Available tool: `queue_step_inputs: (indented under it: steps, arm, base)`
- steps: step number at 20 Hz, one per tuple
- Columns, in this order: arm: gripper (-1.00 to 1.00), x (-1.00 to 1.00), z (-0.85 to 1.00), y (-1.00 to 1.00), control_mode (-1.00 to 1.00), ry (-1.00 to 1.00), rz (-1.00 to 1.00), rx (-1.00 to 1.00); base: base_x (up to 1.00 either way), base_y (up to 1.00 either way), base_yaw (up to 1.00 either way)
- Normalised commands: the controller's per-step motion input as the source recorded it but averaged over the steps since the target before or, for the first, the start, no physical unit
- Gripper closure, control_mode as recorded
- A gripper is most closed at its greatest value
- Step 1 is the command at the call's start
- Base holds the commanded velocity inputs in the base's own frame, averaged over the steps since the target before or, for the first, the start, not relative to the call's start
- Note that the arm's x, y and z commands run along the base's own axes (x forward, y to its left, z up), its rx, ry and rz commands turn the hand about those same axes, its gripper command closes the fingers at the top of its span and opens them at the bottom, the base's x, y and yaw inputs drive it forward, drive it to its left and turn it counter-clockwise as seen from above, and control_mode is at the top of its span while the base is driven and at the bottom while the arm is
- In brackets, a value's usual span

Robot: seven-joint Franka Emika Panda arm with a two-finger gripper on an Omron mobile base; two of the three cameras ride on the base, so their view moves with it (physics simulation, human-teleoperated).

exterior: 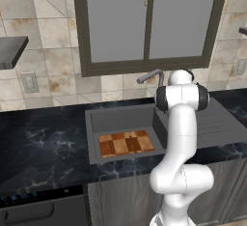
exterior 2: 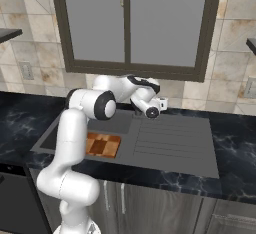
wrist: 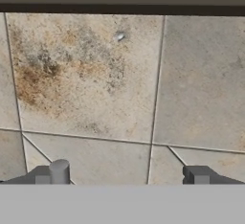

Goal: Turn on the sink faucet with hot water and rinse the cutting board for ten seconds, then turn off the faucet. Push the cutting board to reach the water if necessary.

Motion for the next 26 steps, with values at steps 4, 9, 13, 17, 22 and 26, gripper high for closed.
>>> queue_step_inputs:
  steps: [4, 9, 13, 17, 22, 26]
  arm:
    - [-1.0, 0.07, 0.0, 0.0, -1.0, 0.0, 0.0, 0.0]
    - [-1.0, 0.08, 0.0, 0.0, -1.0, 0.0, 0.0, 0.0]
    - [-1.0, 0.1, 0.0, 0.0, -1.0, 0.0, 0.0, 0.0]
    - [-1.0, 0.08, 0.0, 0.0, -1.0, 0.0, 0.0, 0.0]
    - [-1.0, 0.01, 0.0, 0.0, -1.0, 0.0, 0.0, 0.0]
    - [-1.0, 0.0, 0.0, -0.08, -1.0, 0.0, 0.0, 0.0]
  base:
    - [0.0, 0.0, 0.0]
    - [0.0, 0.0, 0.0]
    - [0.0, 0.0, 0.0]
    - [0.0, 0.0, 0.0]
    - [0.0, 0.0, 0.0]
    - [0.0, 0.0, 0.0]
